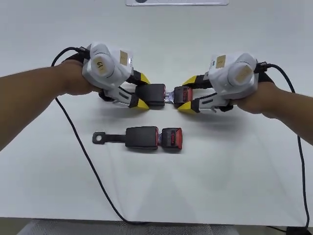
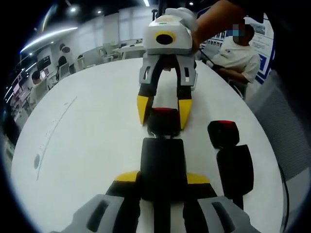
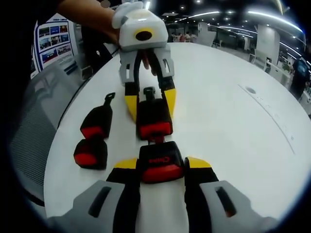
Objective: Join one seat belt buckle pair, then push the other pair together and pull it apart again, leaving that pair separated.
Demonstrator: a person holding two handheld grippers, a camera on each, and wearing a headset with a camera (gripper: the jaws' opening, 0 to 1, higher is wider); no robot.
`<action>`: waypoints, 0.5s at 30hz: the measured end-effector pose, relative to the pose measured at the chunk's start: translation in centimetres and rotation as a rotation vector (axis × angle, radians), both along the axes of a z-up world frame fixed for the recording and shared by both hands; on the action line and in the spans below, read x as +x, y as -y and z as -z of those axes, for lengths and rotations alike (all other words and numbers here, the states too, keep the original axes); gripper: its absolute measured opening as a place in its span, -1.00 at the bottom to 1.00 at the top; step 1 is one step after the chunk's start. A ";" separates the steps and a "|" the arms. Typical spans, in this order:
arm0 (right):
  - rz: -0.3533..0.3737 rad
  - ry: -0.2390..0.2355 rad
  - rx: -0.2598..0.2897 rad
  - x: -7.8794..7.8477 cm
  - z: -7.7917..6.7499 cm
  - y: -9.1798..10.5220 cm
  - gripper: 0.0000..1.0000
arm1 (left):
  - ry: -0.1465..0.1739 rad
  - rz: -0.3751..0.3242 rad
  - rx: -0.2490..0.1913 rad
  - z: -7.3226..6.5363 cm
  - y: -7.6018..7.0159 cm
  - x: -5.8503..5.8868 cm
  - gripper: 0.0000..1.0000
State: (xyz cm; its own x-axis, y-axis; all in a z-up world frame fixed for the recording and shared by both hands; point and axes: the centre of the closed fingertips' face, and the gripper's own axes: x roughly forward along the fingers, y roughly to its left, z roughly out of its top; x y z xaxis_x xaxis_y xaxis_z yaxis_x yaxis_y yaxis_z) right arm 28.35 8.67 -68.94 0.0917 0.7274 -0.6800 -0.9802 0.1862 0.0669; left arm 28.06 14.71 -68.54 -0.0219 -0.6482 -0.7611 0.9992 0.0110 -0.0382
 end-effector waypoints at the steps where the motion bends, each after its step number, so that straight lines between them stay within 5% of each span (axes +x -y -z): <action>1: 0.007 -0.010 0.008 -0.1 0.1 -0.5 -0.33 | 0.001 0.004 0.004 0.0 0.0 0.0 -0.32; 15: -0.007 -0.001 -0.039 -0.1 0.2 -1.2 -0.33 | 0.003 0.023 0.040 0.3 0.2 0.0 -0.32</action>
State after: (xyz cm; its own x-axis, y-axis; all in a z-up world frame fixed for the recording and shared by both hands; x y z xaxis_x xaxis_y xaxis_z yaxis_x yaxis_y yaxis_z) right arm 28.20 9.90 -69.12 0.0858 0.7010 -0.7080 -0.9815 0.1817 0.0610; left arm 28.05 14.53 -68.81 -0.0340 -0.6169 -0.7863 0.9993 -0.0108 -0.0347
